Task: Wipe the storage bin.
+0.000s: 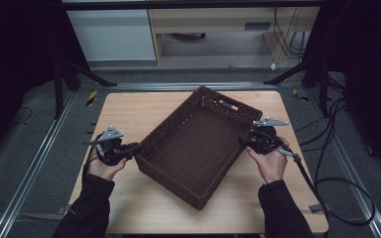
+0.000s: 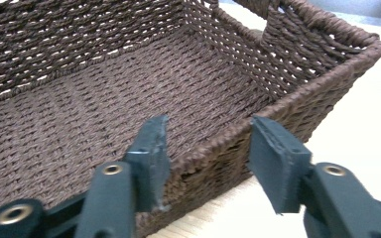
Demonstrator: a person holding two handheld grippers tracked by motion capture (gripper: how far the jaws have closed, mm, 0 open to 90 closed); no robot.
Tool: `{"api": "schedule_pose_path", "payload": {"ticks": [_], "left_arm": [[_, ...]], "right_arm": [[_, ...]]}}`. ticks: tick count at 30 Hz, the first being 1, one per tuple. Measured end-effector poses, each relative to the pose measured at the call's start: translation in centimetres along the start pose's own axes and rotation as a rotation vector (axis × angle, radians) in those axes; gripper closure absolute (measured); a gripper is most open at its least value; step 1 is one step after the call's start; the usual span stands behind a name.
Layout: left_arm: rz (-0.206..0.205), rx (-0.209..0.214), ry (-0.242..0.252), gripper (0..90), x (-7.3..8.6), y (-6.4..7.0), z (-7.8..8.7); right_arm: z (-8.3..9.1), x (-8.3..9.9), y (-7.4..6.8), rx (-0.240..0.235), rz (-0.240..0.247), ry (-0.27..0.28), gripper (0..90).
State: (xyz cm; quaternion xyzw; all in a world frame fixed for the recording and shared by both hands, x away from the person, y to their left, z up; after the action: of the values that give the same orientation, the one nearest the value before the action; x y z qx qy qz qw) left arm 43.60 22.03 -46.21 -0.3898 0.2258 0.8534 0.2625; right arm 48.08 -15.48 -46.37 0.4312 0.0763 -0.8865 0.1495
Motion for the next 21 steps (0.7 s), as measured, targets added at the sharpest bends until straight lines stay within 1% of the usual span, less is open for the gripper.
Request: {"api": "schedule_pose_path", "payload": {"ticks": [2,4,8,9,10,11,12,13,14,15,17,19,20,21], "left_arm": [[-0.012,-0.01,-0.002,74.4,-0.3,-0.2,0.0],[-0.007,-0.01,-0.001,73.5,-0.6,-0.4,-0.3],[-0.01,0.009,-0.012,72.4,-0.6,-0.5,-1.0],[-0.01,0.018,-0.017,73.4,-0.5,-0.3,-1.2],[-0.005,0.036,-0.021,75.3,-0.3,0.1,-1.5],[-0.009,0.035,-0.025,78.3,-0.2,0.3,-1.6],[-0.016,0.019,-0.028,78.4,0.0,0.4,-1.7],[-0.018,0.012,-0.026,79.0,0.1,0.5,-1.7],[-0.021,0.0,-0.024,79.3,0.1,0.5,-1.6],[-0.012,0.005,-0.017,79.5,0.2,0.7,-1.6],[-0.017,-0.002,-0.018,79.4,0.4,0.9,-1.5],[-0.02,-0.006,-0.017,79.1,0.7,1.5,-1.3],[-0.021,-0.007,-0.017,78.6,0.7,1.6,-1.3],[-0.024,-0.006,-0.019,78.3,0.8,1.9,-1.2]], "right_arm": [[-0.1,0.0,0.0,0.01,-0.001,-0.001,52.7],[-0.2,-0.1,0.0,0.007,0.002,-0.001,54.5],[-0.4,-0.2,0.2,0.011,-0.002,-0.006,55.3],[-0.5,-0.3,0.3,0.012,-0.004,-0.002,55.6],[-0.7,-0.4,0.4,0.016,-0.005,0.003,55.9],[-0.8,-0.5,0.5,0.019,-0.004,0.007,56.1],[-0.9,-0.5,0.5,0.021,-0.003,0.012,56.2],[-0.9,-0.6,0.6,0.024,-0.015,0.014,56.2],[-0.9,-0.7,0.5,0.023,-0.016,0.015,55.9],[-0.8,-0.7,0.5,0.025,-0.016,0.017,53.7],[-0.4,-0.7,0.3,0.027,-0.014,0.031,52.0],[0.0,-0.7,-0.1,0.013,-0.017,0.042,50.8],[0.2,-0.7,-0.5,-0.003,-0.02,0.042,49.9],[0.2,-0.6,-0.6,-0.009,-0.021,0.041,49.8]]}}
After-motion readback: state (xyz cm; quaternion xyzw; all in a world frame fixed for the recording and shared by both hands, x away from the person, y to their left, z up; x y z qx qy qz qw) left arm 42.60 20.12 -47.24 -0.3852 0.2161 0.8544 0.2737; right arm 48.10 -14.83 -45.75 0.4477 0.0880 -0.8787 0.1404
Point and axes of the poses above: each handheld gripper's, and its own axes: z roughly backward along the jaws, x roughly out of its underside, y roughly to its right, the point moved 9 cm from there along -z, roughly forward along the jaws, and after that the axes turned 6 degrees about x, right-handed, at the moved point
